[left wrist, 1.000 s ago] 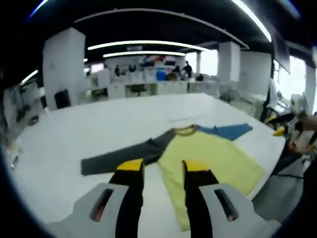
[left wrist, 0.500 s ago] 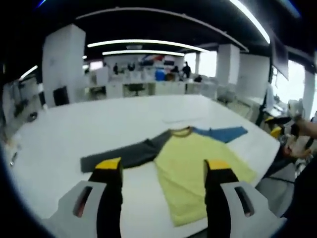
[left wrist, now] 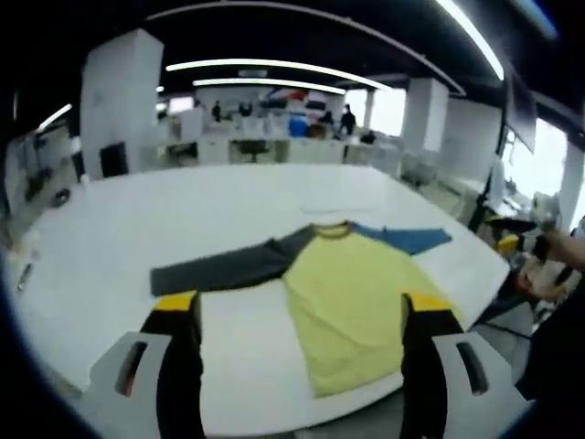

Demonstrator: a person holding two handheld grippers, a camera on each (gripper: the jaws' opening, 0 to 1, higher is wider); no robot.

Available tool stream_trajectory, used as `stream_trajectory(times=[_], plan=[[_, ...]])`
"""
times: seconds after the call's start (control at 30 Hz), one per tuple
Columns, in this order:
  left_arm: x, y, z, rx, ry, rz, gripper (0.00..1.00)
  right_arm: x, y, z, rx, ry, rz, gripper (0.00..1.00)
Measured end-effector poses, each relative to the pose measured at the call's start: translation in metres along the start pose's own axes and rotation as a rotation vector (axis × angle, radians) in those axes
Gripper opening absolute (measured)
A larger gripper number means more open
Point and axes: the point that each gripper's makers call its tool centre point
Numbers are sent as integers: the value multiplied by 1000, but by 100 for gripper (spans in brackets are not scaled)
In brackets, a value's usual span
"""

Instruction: Fold the garment on the visible template until the final outline fits inside the template.

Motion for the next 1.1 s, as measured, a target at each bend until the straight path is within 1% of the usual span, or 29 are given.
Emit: stream_trajectory(times=[0.1,0.17,0.2,0.27,0.33,0.4,0.53,0.67,0.7,0.77,0.93,1.03,1.1], plan=[[0,-1,-3,-10,-7,-5,90,-1,-4,-5,-18,7,3,82],[2,0,-5,-17,15,-7,93,-1,-8,-9,-26,11,5,84],[5,0,-6,-25,25,-21,95,0,-11,-12,-30,13,1,85],[8,-1,-5,-15,25,-37,99,2,-14,-16,-38,21,-6,86],[12,-2,-4,-5,16,-59,99,3,-17,-18,-31,42,-5,90],[13,-3,-4,-4,21,-65,100,3,-19,-19,-19,60,-1,92],[14,-3,-6,-17,26,-75,100,2,-21,-19,-9,64,1,100],[12,-2,-7,-20,13,-74,99,1,-22,-19,-2,76,11,100],[13,-1,-8,-21,13,-75,99,3,-21,-20,-3,91,7,100],[13,0,-8,-25,13,-78,99,4,-21,-21,-4,91,3,100],[18,6,-7,-29,15,-90,99,7,-18,-28,-22,104,-3,100],[19,10,-6,-31,12,-92,99,11,-17,-31,-32,109,-7,95],[20,12,-6,-36,12,-92,98,16,-16,-32,-32,118,-11,95]])
Point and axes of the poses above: the point that each gripper's makers call its tool centre point, and the gripper's own axes: y roughly forward along the fingers, x roughly to its right, z roughly out of its top, and after that the axes turned 10 degrees about -x, right-handed
